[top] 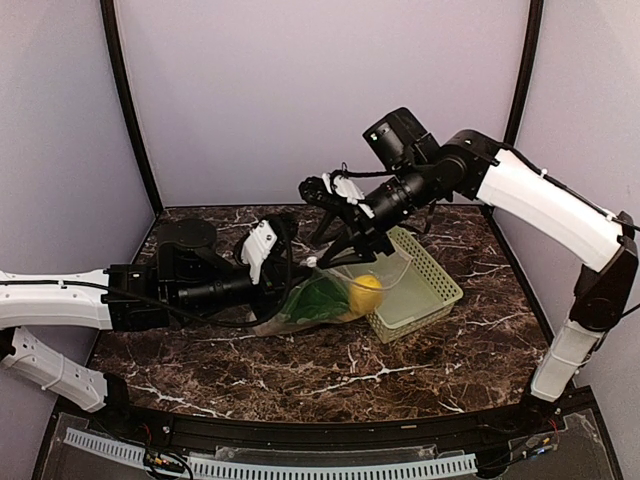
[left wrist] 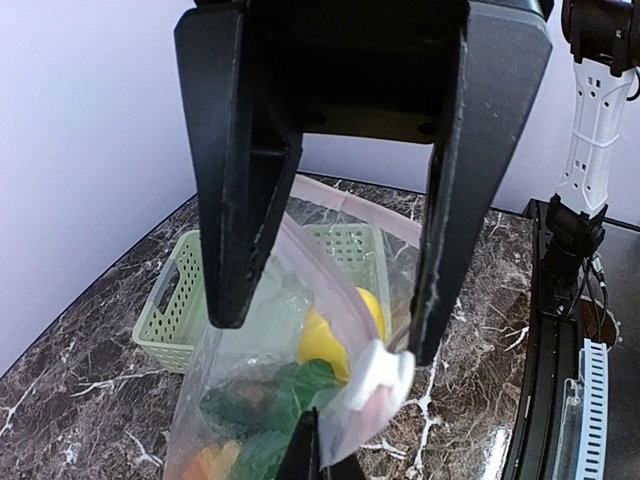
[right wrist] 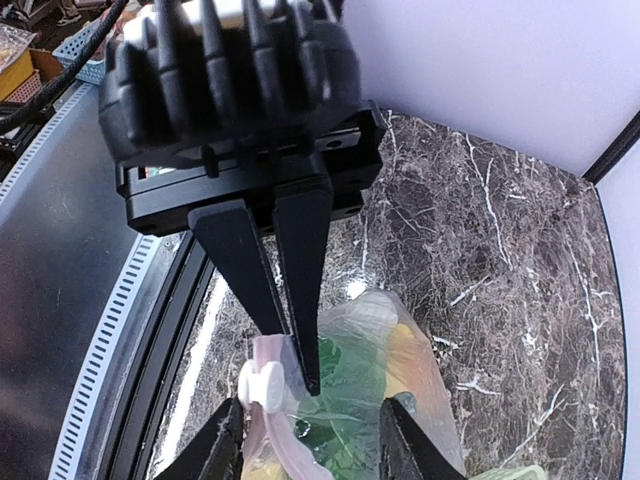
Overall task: Place the food in the zip-top bag and seal the zipper
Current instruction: Hold the zipper from the zipper food storage bag.
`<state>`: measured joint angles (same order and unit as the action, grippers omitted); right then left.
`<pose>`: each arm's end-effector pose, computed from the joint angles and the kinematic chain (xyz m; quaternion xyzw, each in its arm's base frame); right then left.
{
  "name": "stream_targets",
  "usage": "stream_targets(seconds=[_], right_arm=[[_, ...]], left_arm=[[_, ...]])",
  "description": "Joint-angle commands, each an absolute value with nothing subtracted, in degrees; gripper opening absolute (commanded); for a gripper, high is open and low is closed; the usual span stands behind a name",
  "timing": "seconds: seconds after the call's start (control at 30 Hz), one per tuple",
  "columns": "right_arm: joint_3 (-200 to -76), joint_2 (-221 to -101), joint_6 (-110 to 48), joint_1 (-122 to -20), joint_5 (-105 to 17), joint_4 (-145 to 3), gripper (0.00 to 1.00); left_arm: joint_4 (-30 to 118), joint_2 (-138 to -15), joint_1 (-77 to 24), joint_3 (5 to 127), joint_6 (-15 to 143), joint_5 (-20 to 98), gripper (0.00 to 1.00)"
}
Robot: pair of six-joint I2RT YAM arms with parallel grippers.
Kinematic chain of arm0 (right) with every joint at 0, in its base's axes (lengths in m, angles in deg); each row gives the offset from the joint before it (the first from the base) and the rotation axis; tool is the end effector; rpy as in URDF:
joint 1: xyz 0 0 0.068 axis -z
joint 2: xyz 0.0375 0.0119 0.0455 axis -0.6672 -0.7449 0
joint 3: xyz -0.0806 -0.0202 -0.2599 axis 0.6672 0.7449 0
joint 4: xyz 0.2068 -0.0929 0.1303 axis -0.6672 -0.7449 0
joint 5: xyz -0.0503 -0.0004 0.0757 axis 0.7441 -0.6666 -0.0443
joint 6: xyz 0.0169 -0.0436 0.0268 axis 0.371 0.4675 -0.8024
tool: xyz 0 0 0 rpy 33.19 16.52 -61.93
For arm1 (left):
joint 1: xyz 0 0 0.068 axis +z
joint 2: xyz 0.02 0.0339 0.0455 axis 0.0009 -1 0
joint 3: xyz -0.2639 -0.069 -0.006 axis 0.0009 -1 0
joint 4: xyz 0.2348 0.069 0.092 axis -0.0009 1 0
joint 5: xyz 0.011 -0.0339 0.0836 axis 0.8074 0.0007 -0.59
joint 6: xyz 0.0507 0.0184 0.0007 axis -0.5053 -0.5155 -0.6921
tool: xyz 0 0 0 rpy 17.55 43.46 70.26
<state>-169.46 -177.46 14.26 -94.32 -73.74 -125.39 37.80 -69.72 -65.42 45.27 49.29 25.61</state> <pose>0.2012 0.2972 0.4007 -0.7101 0.5310 0.3366 0.3169 0.1210 -0.2558 0.3295 0.4025 0.6409 -0.3048 0.5782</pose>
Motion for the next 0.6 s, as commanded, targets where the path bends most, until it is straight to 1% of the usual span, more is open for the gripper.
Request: stream_targets(seconds=[0.0, 0.1, 0.3, 0.47, 0.57], right_arm=[[-172.1, -178.6, 12.4, -95.4, -71.7, -123.0, 0.41], [-172.2, -178.8, 12.5, -95.8, -71.8, -123.0, 0.39], [-171.3, -178.7, 12.8, -96.9, -71.8, -123.7, 0.36], [-171.3, -179.1, 12.5, -97.5, -69.7, -123.3, 0.18], [-171.6, -179.3, 11.9, -97.5, -67.7, -122.9, 0.13]], left_arm=[[37.3, -67.5, -65.0, 46.9, 50.5, 26.2, 0.01], [37.3, -67.4, -65.0, 46.8, 50.5, 25.9, 0.01], [37.1, -67.0, -65.0, 46.9, 51.3, 24.3, 0.01], [37.1, -66.9, -65.0, 47.0, 51.4, 24.2, 0.01], [37.0, -66.7, -64.9, 46.7, 51.4, 24.1, 0.01]])
